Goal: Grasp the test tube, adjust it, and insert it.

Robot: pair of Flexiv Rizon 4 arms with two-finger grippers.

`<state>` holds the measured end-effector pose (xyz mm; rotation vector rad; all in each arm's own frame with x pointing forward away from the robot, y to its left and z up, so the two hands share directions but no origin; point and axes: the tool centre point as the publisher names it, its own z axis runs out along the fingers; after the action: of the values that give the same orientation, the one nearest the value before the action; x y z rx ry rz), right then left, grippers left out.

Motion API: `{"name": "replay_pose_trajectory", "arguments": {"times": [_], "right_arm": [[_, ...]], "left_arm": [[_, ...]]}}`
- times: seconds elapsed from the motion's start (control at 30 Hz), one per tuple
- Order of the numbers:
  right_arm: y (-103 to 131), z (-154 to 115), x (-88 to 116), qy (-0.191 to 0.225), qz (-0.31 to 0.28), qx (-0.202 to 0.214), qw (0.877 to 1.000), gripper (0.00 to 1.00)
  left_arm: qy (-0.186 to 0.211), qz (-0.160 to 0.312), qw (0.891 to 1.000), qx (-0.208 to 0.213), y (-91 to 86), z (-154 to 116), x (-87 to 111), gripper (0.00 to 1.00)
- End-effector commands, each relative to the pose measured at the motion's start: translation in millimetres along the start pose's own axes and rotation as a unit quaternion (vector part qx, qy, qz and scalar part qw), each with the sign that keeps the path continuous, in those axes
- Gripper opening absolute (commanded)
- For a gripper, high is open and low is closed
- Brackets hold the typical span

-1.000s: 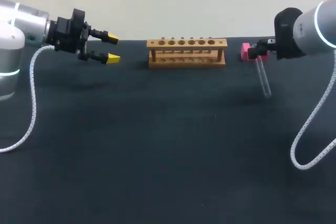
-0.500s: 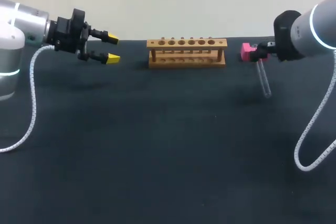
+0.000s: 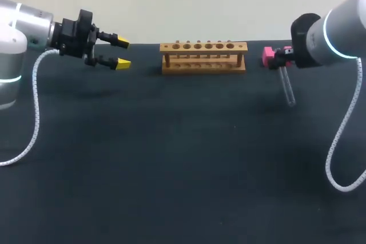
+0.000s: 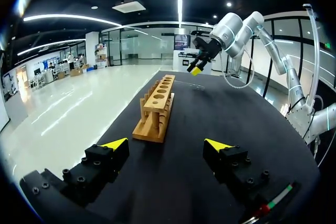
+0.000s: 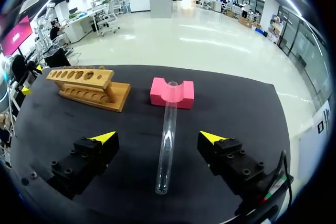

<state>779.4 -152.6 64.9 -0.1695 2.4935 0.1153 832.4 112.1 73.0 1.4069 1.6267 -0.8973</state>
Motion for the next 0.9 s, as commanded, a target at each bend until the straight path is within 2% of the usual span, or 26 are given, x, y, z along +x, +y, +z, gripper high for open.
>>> {"name": "replay_pose_trajectory", "arguments": {"times": [0.03, 0.3, 0.57, 0.77, 0.9], "right_arm": [[-2, 9, 4, -0.418, -0.005, 0.007, 0.909, 1.0], [0, 22, 0, -0.46, -0.008, 0.0, 0.888, 1.0], [2, 36, -6, -0.487, -0.001, -0.001, 0.873, 1.0], [-4, 44, -6, -0.501, 0.0, 0.008, 0.866, 1.0], [-9, 47, -3, -0.5, 0.002, 0.015, 0.866, 1.0]], "left_arm": [[-0.001, 0.001, 1.0, 0.0, 0.6, 0, 0.9, 1.0], [-0.001, 0.001, 1.0, 0.0, 0.6, 0, 0.9, 1.0], [-0.001, 0.001, 1.0, 0.0, 0.6, 0, 0.9, 1.0], [-0.001, 0.001, 1.0, 0.0, 0.6, 0, 0.9, 1.0], [-0.001, 0.001, 1.0, 0.0, 0.6, 0, 0.9, 1.0]]}}
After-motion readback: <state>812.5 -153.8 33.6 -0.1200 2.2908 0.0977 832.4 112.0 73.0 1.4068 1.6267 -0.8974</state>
